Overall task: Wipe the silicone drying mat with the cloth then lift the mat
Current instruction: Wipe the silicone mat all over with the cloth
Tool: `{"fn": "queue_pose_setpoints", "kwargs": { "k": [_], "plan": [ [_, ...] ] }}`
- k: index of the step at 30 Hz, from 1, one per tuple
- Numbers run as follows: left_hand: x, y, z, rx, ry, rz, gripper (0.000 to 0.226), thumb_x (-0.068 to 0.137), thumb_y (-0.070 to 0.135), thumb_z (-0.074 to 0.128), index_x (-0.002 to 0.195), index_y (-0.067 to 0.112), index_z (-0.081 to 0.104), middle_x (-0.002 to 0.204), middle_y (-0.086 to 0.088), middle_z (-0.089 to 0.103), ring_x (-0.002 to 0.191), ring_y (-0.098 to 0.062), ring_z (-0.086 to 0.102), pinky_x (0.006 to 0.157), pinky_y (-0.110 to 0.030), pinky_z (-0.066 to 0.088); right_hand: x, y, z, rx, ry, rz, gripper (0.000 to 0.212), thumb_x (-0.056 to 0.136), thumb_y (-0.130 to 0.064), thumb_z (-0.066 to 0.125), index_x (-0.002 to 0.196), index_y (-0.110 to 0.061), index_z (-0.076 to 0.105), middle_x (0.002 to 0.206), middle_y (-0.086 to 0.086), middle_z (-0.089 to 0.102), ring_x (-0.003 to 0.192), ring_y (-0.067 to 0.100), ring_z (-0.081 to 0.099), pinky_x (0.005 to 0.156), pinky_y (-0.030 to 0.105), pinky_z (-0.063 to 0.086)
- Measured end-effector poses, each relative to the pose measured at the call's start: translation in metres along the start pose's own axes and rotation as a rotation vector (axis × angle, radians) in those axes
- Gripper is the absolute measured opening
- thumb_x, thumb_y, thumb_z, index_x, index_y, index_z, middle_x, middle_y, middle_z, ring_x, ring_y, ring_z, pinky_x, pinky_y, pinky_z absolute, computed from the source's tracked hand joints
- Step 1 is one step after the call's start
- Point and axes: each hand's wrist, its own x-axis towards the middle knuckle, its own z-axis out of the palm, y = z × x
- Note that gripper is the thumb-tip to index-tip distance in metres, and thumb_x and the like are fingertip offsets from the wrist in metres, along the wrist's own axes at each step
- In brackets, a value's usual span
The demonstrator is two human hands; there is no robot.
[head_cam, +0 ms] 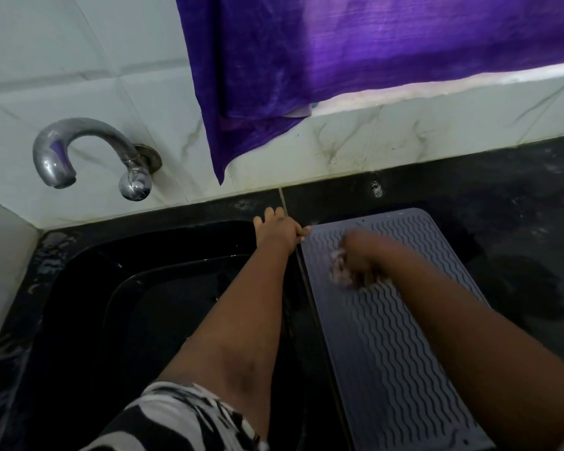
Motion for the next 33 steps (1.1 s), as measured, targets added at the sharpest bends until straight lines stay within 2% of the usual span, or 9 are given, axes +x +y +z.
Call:
{"fn": "queue_pose_setpoints", "kwargs": {
  "k": [2,5,9,12,16,20,23,27,33],
  "plan": [
    [0.000,-0.001,0.001,-0.007,0.011,-0.003,0.040,0.095,0.058,0.041,0.118,0.038,0.067,0.134,-0.008,0.042,0.129,-0.031,0.030,0.106,-0.050,0.025,0.015,-0.001,-0.027,0.180,0.174,-0.049,0.027,0.082,-0.009,0.066,0.109,-0.009,0.063,0.100,0.014,0.067,0.086,0.026,0.067,0.066,0.033,0.056],
    [0.000,-0.001,0.005,0.007,0.016,-0.006,0.036,0.095,0.056,0.043,0.117,0.041,0.067,0.132,-0.008,0.043,0.126,-0.031,0.031,0.103,-0.049,0.026,0.038,-0.017,-0.022,-0.026,0.475,-0.085,0.030,0.088,-0.017,0.058,0.116,-0.008,0.059,0.115,0.013,0.059,0.104,0.031,0.057,0.086,0.044,0.051],
    [0.003,-0.003,0.011,0.023,0.036,-0.011,0.039,0.095,0.061,0.039,0.118,0.045,0.065,0.131,-0.007,0.044,0.125,-0.030,0.032,0.103,-0.049,0.027,0.042,-0.020,0.040,-0.243,0.569,-0.079,0.037,0.088,-0.025,0.054,0.123,-0.013,0.058,0.127,0.008,0.050,0.116,0.033,0.045,0.096,0.047,0.042],
    [0.003,-0.002,0.012,0.020,0.032,-0.009,0.037,0.096,0.059,0.039,0.115,0.044,0.068,0.132,-0.008,0.043,0.126,-0.031,0.031,0.104,-0.051,0.026,0.026,-0.019,0.062,-0.282,0.495,-0.004,0.035,0.088,-0.032,0.055,0.117,-0.015,0.060,0.126,0.009,0.050,0.114,0.033,0.046,0.091,0.049,0.043],
    [0.003,-0.001,0.011,0.020,0.028,-0.014,0.046,0.097,0.060,0.035,0.118,0.037,0.068,0.132,-0.008,0.043,0.126,-0.031,0.031,0.106,-0.051,0.025,0.017,-0.006,0.038,-0.183,0.190,0.064,0.035,0.079,-0.031,0.069,0.109,-0.015,0.059,0.114,0.007,0.059,0.109,0.027,0.056,0.095,0.044,0.047],
    [0.001,-0.002,0.011,0.015,0.037,-0.014,0.047,0.097,0.060,0.035,0.123,0.036,0.065,0.132,-0.008,0.044,0.126,-0.030,0.032,0.103,-0.049,0.027,0.040,0.007,-0.004,0.061,0.437,-0.044,0.031,0.087,-0.022,0.060,0.117,-0.017,0.061,0.119,0.009,0.059,0.109,0.029,0.054,0.092,0.046,0.049],
    [-0.001,-0.001,0.010,0.053,0.037,-0.011,0.037,0.096,0.055,0.042,0.123,0.041,0.063,0.132,-0.007,0.044,0.126,-0.030,0.032,0.102,-0.047,0.027,0.052,-0.017,0.012,-0.142,0.462,-0.060,0.035,0.090,-0.024,0.055,0.124,-0.020,0.058,0.126,0.007,0.049,0.117,0.033,0.042,0.092,0.048,0.045],
    [-0.001,-0.001,0.009,0.029,0.025,-0.023,0.040,0.097,0.058,0.038,0.122,0.042,0.064,0.130,-0.007,0.044,0.124,-0.030,0.032,0.104,-0.049,0.026,0.038,-0.026,0.052,-0.227,0.516,-0.034,0.033,0.087,-0.031,0.055,0.113,-0.013,0.061,0.121,0.007,0.052,0.114,0.031,0.044,0.087,0.049,0.044],
    [-0.001,0.000,0.010,0.020,0.037,-0.009,0.049,0.097,0.061,0.032,0.123,0.037,0.065,0.129,-0.008,0.045,0.123,-0.029,0.033,0.105,-0.049,0.028,-0.002,0.003,0.021,-0.110,0.056,0.003,0.033,0.079,-0.021,0.071,0.109,-0.017,0.058,0.105,0.003,0.060,0.098,0.021,0.058,0.080,0.035,0.047]
  ]
}}
